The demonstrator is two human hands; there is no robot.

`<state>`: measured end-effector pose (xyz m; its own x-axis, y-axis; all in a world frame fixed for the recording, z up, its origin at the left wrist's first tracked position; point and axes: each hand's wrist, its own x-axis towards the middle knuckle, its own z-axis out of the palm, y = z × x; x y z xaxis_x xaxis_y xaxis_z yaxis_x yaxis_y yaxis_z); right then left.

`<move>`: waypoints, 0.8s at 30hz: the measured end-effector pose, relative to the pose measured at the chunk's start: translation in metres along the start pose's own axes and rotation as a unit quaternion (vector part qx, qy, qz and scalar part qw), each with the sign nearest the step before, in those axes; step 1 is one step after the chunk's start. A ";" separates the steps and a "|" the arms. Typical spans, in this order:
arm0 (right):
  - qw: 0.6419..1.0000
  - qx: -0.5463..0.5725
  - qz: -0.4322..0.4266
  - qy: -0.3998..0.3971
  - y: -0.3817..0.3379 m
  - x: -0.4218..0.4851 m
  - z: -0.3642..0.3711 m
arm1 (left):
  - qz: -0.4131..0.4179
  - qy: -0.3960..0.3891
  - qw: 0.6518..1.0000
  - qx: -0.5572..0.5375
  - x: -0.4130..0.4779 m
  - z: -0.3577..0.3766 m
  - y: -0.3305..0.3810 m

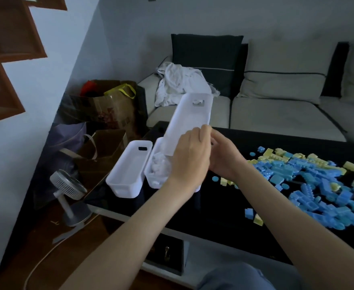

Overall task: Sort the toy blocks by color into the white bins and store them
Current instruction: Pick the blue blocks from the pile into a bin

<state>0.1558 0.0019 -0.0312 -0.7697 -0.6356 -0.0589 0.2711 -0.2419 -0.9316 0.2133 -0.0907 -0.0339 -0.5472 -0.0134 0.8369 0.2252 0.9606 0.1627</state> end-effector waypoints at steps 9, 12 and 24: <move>0.977 0.037 -0.050 0.206 -0.010 -0.104 -0.111 | 0.202 -0.061 0.969 -0.128 -0.013 0.065 0.114; 0.961 0.035 -0.064 0.267 -0.017 -0.148 -0.147 | 0.251 -0.091 0.936 -0.229 -0.015 0.083 0.154; 0.862 0.032 -0.042 0.503 -0.024 -0.281 -0.257 | -0.154 -0.516 0.755 -0.375 -0.016 0.138 0.274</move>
<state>0.2169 0.3748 -0.0841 -0.8912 0.3372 -0.3033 0.1962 -0.3163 -0.9281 0.1720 0.2116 -0.0746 -0.9160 0.3909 -0.0901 0.1403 0.5226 0.8409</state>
